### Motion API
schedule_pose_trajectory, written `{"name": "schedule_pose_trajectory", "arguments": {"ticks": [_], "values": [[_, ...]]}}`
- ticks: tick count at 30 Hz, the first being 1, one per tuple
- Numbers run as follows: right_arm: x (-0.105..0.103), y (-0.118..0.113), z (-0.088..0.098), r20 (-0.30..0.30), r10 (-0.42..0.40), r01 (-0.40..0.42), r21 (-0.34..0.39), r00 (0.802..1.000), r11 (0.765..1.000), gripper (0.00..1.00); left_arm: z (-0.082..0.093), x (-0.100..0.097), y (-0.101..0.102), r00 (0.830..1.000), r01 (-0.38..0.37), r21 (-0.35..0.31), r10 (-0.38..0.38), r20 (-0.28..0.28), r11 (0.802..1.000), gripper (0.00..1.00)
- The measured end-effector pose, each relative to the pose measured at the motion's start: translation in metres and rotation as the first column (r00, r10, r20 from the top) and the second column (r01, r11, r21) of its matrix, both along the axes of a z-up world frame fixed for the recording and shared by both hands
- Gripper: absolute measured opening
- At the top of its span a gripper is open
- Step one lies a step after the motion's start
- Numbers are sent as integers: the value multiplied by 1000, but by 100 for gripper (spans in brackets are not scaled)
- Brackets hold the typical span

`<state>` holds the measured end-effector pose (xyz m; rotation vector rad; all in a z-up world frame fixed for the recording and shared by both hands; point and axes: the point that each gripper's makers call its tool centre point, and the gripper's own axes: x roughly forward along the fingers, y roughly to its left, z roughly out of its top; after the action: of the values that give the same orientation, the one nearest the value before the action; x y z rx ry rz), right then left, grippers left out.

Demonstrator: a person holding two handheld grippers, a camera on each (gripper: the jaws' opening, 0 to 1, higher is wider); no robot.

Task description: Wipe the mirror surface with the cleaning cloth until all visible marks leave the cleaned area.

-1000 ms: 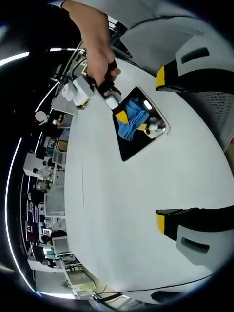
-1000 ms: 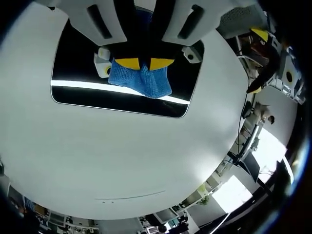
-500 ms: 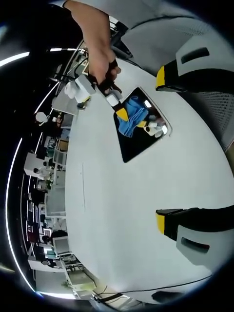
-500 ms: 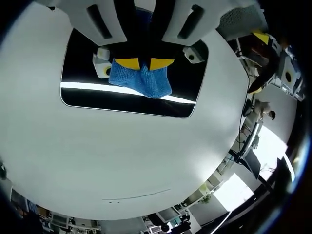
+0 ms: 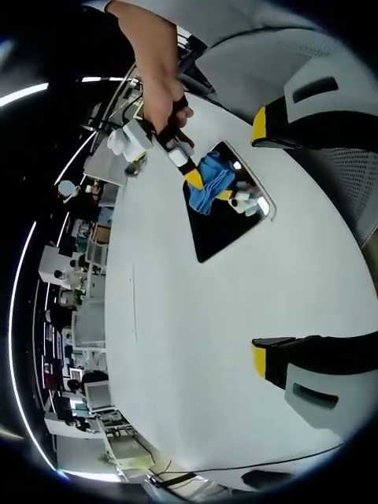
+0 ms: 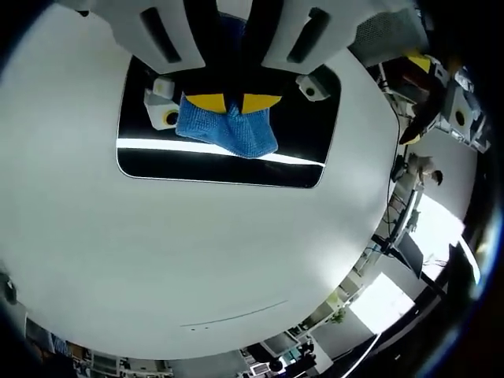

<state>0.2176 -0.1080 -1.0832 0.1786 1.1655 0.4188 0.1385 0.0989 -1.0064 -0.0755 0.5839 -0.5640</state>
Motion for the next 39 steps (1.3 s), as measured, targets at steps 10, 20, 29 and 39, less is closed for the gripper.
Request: {"name": "schedule_pose_trajectory", "arguments": {"ticks": [10,20,29,39], "values": [[0,-14,0,5,-4,5,-10,1000,1000,0,-2,0,-6,1000,8,-6,-8,-5,1000,99],[0,-29,-1,2,-40,40,6,999,999,0,-3,0,-8,1000,18,-4,-18,-7,1000,99],[0,-36,-1,10,-44,44,4,999,999,0,-4,0,-6,1000,13,-6,-13,-6,1000,99],[-2,-53,0,11,-69,69,0,998,998,0,-4,-1,-7,1000,17,2,-17,-5,1000,99]]}}
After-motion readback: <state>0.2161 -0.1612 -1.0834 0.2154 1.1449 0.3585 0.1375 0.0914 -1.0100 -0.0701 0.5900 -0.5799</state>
